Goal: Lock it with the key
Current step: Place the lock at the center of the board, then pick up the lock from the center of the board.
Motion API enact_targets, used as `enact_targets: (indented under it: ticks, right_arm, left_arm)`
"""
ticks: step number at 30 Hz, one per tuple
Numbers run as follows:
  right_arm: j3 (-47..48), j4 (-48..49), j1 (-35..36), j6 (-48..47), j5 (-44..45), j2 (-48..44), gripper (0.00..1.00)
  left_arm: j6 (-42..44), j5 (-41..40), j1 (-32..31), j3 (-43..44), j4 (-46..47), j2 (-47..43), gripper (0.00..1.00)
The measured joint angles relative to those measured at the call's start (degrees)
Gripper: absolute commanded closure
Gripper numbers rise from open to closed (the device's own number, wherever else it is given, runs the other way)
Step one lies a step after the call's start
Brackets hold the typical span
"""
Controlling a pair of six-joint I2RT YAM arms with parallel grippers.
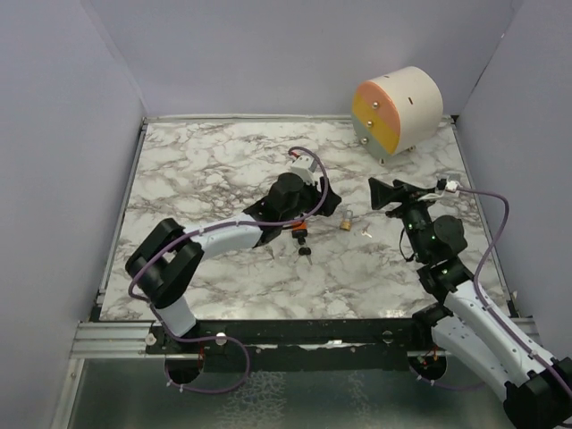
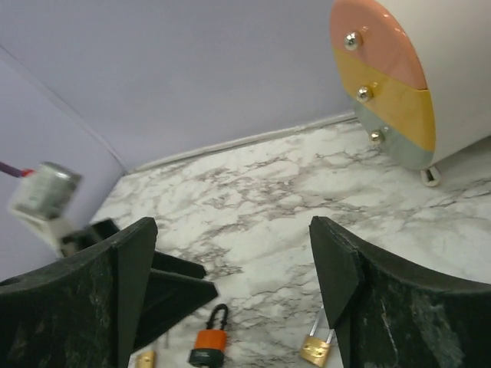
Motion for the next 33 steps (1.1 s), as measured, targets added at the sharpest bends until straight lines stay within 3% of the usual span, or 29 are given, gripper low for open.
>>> enact_targets:
  ticks: [1,8,15,20,25,27,31,33]
  right_arm:
    - [-0.5,0.7,0.0,-0.2,0.3,0.7,0.01]
    - [12.3,-9.2,0.0,-3.6,-0.9,17.5,0.0]
    - [8.2,-11.2,0.0,-4.1,-4.5,16.5,0.0]
    - [8.5,-11.2,0.0,-5.4,-7.1,17.3,0.17]
    - [11.9,-12.2,2.4,-7.0,-9.7,25.3,0.18]
    - [13.6,-13.1,6.1,-8.0,-9.1,29.0,0.16]
    - [17.2,-14.3,13.4,-9.0,-7.6,35.5,0.0]
    - [19.0,-14.4,15.3,-9.0,-7.2,38.5,0.0]
  left_arm:
    - [1.0,-1.2,0.0,-0.6,-0.3,-1.9,0.33]
    - [6.7,-9.3,0.3,-5.7,-1.8,-10.9,0.29]
    - [6.9,-13.7,5.7,-12.8,-4.5,-17.8,0.29]
    - [4.5,-13.9,14.6,-17.7,-5.4,-22.3,0.28]
    - [4.3,-14.3,17.7,-20.0,-8.2,-24.7,0.28]
    - [4.7,-14.4,18.2,-20.0,-9.2,-25.4,0.28]
    - [5.8,-14.3,19.8,-20.2,-10.7,-27.9,0.28]
    - [6.2,-14.3,20.9,-20.2,-11.2,-29.1,0.28]
